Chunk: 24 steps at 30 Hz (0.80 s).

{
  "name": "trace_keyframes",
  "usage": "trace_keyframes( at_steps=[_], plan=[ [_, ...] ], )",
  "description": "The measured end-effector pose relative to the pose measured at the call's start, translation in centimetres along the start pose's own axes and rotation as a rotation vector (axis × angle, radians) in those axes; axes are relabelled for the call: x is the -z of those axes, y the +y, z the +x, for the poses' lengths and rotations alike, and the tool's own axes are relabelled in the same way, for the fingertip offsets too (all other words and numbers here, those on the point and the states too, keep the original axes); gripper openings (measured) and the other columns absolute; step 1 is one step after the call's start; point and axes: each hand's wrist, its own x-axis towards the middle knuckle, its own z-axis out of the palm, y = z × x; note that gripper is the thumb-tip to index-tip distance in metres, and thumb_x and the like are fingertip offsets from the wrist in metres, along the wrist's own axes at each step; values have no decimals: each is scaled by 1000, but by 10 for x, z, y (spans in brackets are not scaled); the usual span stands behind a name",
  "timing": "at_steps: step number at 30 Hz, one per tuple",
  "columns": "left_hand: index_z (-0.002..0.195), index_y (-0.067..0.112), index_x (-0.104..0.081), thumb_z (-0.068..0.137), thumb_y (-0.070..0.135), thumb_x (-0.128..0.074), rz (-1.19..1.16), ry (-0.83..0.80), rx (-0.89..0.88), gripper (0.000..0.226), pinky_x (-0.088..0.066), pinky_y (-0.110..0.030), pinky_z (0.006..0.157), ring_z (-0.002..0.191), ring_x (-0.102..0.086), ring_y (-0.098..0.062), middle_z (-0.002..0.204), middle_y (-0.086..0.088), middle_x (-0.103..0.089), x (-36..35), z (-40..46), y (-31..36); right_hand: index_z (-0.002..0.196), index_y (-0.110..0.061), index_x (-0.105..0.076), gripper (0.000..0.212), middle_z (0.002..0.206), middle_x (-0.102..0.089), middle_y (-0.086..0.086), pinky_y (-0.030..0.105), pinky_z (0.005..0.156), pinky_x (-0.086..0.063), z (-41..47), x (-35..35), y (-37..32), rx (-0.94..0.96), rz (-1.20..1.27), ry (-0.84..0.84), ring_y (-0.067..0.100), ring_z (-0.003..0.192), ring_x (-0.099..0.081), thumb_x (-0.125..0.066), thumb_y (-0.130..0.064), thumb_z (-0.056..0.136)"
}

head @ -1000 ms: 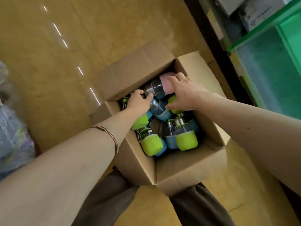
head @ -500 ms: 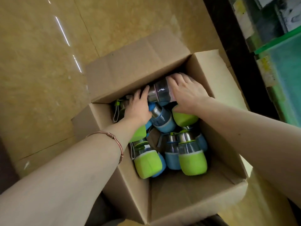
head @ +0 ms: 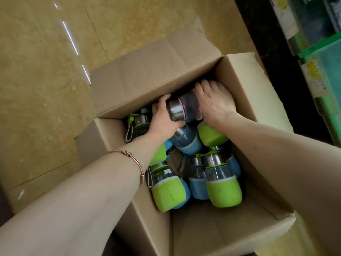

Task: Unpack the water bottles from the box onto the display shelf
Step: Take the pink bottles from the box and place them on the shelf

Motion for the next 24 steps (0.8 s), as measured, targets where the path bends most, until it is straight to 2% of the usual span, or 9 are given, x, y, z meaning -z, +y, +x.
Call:
trace_keyframes(
  at_steps=[3, 6, 8, 12, 14, 16, 18, 20, 24],
  plan=[
    [146, 13, -27, 67, 20, -84, 86, -71, 31, 98, -23, -19, 104, 131, -35, -21, 142, -8, -30, 12, -10, 5, 126, -8, -42, 66, 119, -48, 11, 38, 95, -39, -24, 3, -1, -31, 66, 59, 31, 110, -48, -73, -28, 71],
    [135, 14, -42, 62, 22, -87, 114, -155, 21, 86, -30, -20, 95, 123, -40, -21, 126, -5, -39, 26, -32, 16, 122, -8, -44, 71, 116, -49, 9, 38, 90, -44, -57, 18, -4, -66, 129, 45, 30, 105, -50, -76, -32, 63],
    [129, 15, -44, 58, 24, -89, 68, -195, 36, 84, -35, -22, 91, 118, -44, -19, 121, -1, -43, 35, -53, 28, 122, -8, -43, 75, 116, -47, 8, 36, 91, -43, -78, 39, -4, -42, 165, -2, 29, 105, -49, -77, -34, 61],
    [128, 14, -37, 55, 27, -90, -167, -249, 167, 91, -41, -22, 84, 106, -50, -13, 114, 2, -48, 56, -101, 62, 123, -7, -40, 74, 119, -43, 8, 34, 91, -41, -120, 88, 2, 16, 285, -29, 29, 109, -47, -74, -38, 65],
    [123, 16, -39, 38, 39, -92, -310, -252, 232, 103, -47, -31, 95, 109, -55, -17, 111, 3, -51, 68, -127, 80, 122, -7, -41, 73, 120, -43, 9, 35, 89, -42, -143, 114, 5, 30, 333, -30, 29, 109, -47, -73, -40, 65],
    [113, 19, -45, 25, 44, -92, -454, -241, 265, 103, -47, -43, 99, 115, -57, -22, 112, -2, -53, 79, -152, 95, 122, -7, -40, 76, 119, -42, 8, 36, 89, -46, -166, 139, 9, 24, 369, -39, 30, 112, -46, -73, -41, 62],
    [109, 21, -48, 27, 39, -93, -566, -248, 268, 95, -48, -48, 99, 116, -57, -26, 116, -5, -54, 93, -181, 115, 121, -9, -40, 81, 117, -41, 7, 40, 92, -48, -190, 164, 10, 12, 424, -52, 30, 115, -45, -73, -43, 56],
    [113, 22, -48, 34, 33, -90, -635, -240, 269, 90, -50, -44, 96, 115, -59, -24, 123, -7, -53, 108, -212, 139, 122, -10, -40, 83, 117, -41, 6, 40, 93, -46, -217, 191, 10, -17, 517, -41, 29, 115, -45, -73, -41, 52],
    [114, 11, -53, 53, 22, -87, -793, -186, 250, 70, -55, -38, 76, 94, -66, -22, 115, -12, -61, 132, -270, 182, 130, -11, -38, 88, 123, -38, 5, 37, 94, -45, -276, 245, 5, -87, 708, 1, 26, 115, -43, -79, -37, 55]
  ],
)
